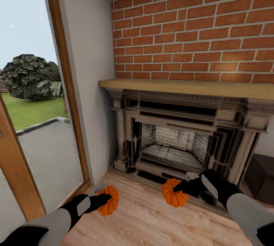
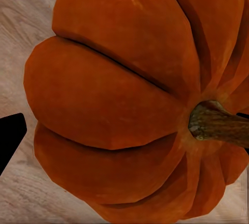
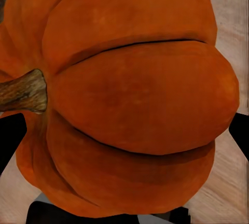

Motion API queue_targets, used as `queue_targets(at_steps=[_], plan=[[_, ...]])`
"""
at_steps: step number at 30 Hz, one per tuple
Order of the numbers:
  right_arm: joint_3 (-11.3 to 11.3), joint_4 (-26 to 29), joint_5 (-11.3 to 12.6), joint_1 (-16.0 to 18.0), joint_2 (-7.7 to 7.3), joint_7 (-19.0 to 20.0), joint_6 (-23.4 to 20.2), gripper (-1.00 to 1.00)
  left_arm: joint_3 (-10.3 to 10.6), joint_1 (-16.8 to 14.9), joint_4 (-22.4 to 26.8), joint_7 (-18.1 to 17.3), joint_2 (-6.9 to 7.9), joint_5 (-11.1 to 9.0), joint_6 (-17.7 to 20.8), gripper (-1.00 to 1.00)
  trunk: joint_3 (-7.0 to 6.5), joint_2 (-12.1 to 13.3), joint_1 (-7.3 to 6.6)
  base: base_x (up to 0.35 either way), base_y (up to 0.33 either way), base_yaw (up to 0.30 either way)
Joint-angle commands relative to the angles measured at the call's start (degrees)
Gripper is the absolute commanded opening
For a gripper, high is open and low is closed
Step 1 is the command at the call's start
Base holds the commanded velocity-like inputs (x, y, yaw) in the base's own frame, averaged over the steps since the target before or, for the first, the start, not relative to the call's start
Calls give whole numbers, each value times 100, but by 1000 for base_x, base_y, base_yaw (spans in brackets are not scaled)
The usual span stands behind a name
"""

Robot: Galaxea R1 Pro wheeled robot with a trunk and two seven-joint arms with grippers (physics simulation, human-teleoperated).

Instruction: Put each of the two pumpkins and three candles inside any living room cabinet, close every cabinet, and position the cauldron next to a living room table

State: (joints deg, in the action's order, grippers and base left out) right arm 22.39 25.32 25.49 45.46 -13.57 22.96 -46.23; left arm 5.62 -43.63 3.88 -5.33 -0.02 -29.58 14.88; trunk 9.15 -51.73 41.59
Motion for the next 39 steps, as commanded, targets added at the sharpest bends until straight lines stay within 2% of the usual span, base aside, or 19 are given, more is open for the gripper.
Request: queue_targets(at_steps=[1, 9, 13, 20, 33, 39], plan=[[20, 8, 17, 6, -5, 20, -15, -100, 31, -5, 8, 5, 2, -56, 24, -100, 2, -7, 1, 0, 0, -260], [20, 8, 9, 6, 13, 7, -17, -100, 18, -5, 8, 6, 2, -65, 24, -100, -49, -7, 1, 0, 0, -242], [20, 1, 2, 6, 95, 6, -17, -100, 18, -5, 7, 6, 2, -65, 24, -100, -75, -7, 1, 0, 0, -237], [20, 0, 0, 6, 135, -1, -17, -100, 18, -3, 7, 6, 2, -69, 24, -100, -120, -7, 1, 0, 0, -235], [20, 0, 0, 6, 150, -1, -12, -100, 18, -2, 7, 6, 2, -73, 24, -100, -207, -7, 1, 0, 0, -229], [20, 0, 0, 6, 152, 6, -13, -100, 13, -2, -121, 6, 2, -74, -396, -100, -248, -7, 1, 0, 0, -220]])
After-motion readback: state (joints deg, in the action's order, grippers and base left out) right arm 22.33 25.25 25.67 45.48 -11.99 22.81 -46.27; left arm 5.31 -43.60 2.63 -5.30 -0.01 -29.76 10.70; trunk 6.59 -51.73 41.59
